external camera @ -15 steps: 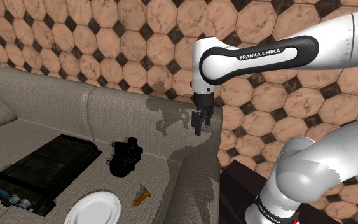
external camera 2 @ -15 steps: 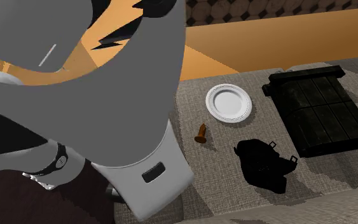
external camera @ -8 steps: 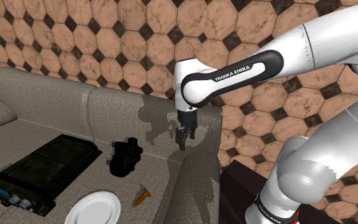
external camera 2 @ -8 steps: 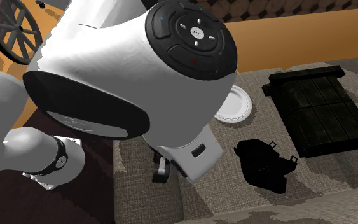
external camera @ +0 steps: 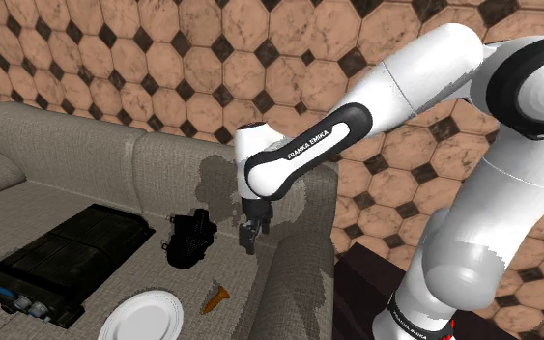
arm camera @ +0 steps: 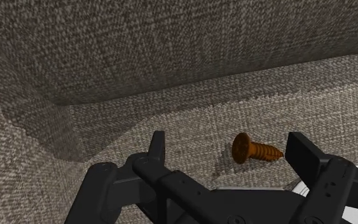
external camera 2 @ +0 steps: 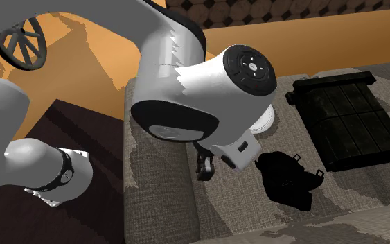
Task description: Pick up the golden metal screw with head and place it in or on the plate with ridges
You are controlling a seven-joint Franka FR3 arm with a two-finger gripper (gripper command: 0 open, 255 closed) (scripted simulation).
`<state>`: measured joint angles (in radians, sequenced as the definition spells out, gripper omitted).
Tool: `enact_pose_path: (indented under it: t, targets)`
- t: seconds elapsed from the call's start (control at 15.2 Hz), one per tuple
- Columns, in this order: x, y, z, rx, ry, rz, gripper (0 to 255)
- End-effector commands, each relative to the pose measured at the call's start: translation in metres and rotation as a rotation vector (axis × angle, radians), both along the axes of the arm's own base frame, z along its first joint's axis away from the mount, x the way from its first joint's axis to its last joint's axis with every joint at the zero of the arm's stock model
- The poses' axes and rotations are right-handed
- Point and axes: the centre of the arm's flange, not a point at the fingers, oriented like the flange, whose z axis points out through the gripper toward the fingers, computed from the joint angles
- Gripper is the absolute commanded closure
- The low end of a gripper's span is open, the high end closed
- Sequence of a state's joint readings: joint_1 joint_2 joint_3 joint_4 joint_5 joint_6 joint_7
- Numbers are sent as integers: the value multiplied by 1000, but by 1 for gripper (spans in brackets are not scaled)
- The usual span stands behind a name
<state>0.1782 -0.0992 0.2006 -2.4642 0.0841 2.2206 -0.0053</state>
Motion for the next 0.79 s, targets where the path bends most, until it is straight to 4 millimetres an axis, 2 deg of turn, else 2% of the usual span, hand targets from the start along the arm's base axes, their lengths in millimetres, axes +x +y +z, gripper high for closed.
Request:
enact_pose_path:
  t: [0.0,0.73]
  targets:
    - [8,16,-21,4,-2,19,0]
    - [45,106,-128,18,-11,125,0]
